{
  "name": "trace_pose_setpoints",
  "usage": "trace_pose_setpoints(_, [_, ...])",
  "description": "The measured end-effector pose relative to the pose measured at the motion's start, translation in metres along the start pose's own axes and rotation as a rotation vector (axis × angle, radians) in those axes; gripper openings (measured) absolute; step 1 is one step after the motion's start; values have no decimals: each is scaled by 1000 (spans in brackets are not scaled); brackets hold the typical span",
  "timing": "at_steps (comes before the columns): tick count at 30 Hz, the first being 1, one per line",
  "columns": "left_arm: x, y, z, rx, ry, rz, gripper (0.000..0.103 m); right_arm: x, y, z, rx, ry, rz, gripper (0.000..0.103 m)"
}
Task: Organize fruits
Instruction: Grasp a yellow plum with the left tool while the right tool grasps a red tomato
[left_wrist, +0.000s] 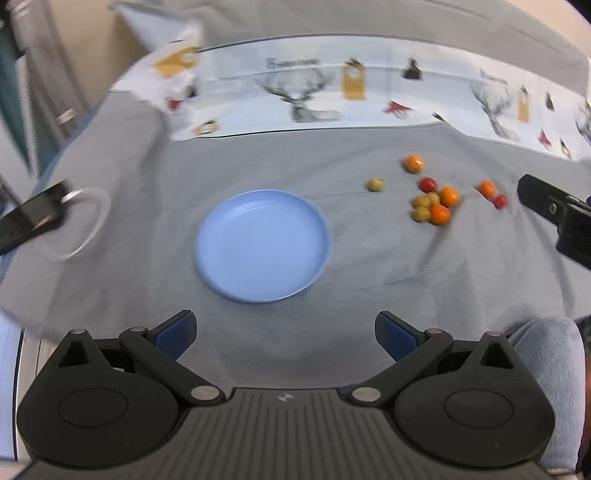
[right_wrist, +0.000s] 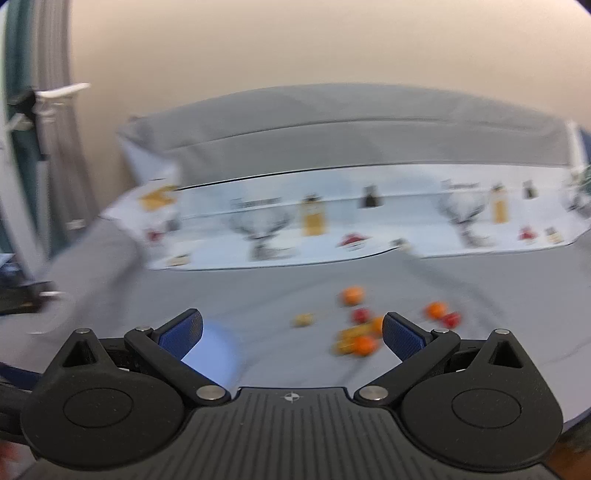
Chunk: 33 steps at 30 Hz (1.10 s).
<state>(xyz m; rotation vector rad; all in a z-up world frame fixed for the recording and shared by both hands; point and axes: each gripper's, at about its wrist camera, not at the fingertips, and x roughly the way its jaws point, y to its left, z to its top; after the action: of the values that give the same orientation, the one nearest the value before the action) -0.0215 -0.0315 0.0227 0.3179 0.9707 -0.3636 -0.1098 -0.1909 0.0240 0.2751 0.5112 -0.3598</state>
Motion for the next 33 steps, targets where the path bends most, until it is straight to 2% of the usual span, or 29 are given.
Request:
trace_pose_setpoints(2, [17,-21,14,39,2,-15,103,16,-25,0,14,9,-79,103])
trace_pose_setpoints(6, [67,-68,43,114,-9,-30,103,67,-95,-12,132,74,-206,103])
trace_pose_setpoints(10, [134,-100,81,145,10,2,103,127,-158,-35,276,163,-257,103])
trace_pose_setpoints(14, [195,-118,119,154,32,24,103,193,-196,-52,342,209,-324,103])
trace_pose_setpoints(17, [242,-132,144,174,55,43,103,241,-214,-61,345,230,-369,103])
trace_pose_setpoints(20, [281,-140,158,191,79,52,103,281,-231,-65,346,252,-374,103])
trace_pose_setpoints(24, [327,-145,167,211,109,77,103,325,-238,-71,246,268,-366,103])
trace_pose_setpoints(26, [340,-141,170,209,97,43,103,340,-235,-79,172,284,-377,103])
trace_pose_setpoints(27, [342,-139,172,203,81,25,103,339,-234,-85,150,242,-371,103])
trace_pose_setpoints(28, [345,-138,175,210,83,16,103,339,-233,-87,147,212,-364,103])
trace_pose_setpoints(33, [352,-132,180,209,85,-19,103,338,-231,-87,151,192,-368,103])
